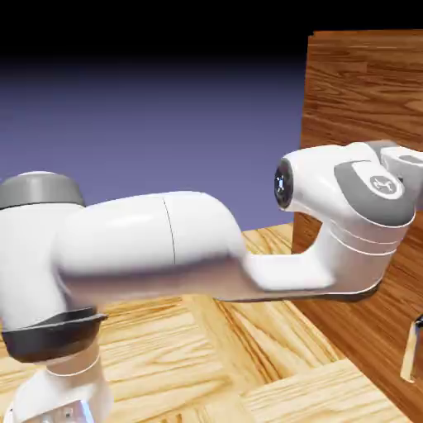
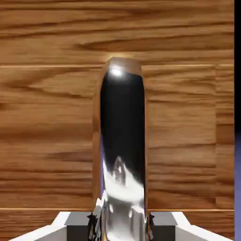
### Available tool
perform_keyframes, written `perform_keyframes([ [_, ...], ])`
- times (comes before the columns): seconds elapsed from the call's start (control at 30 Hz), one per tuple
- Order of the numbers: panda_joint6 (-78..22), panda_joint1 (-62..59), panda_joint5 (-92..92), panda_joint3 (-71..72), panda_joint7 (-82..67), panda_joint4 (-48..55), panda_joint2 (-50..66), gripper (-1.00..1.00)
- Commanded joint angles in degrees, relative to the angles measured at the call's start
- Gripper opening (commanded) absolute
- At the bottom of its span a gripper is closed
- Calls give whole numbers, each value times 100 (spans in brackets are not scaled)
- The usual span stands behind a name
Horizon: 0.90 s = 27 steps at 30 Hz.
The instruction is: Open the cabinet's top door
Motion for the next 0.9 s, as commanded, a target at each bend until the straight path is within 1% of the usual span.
perform_keyframes([
  [0.0, -176, -183, -96, 152, 71, -207, -75, -100],
  [0.3, -1567, -1912, -431, 1383, 719, -2075, -539, -100],
  [0.6, -2754, -3778, 104, 2849, 1155, -3853, -961, -100],
  [0.7, -2609, -4336, -91, 3252, 1834, -3953, -662, -100],
  [0.87, -1969, -4975, -693, 3627, 3079, -3673, 81, -100],
])
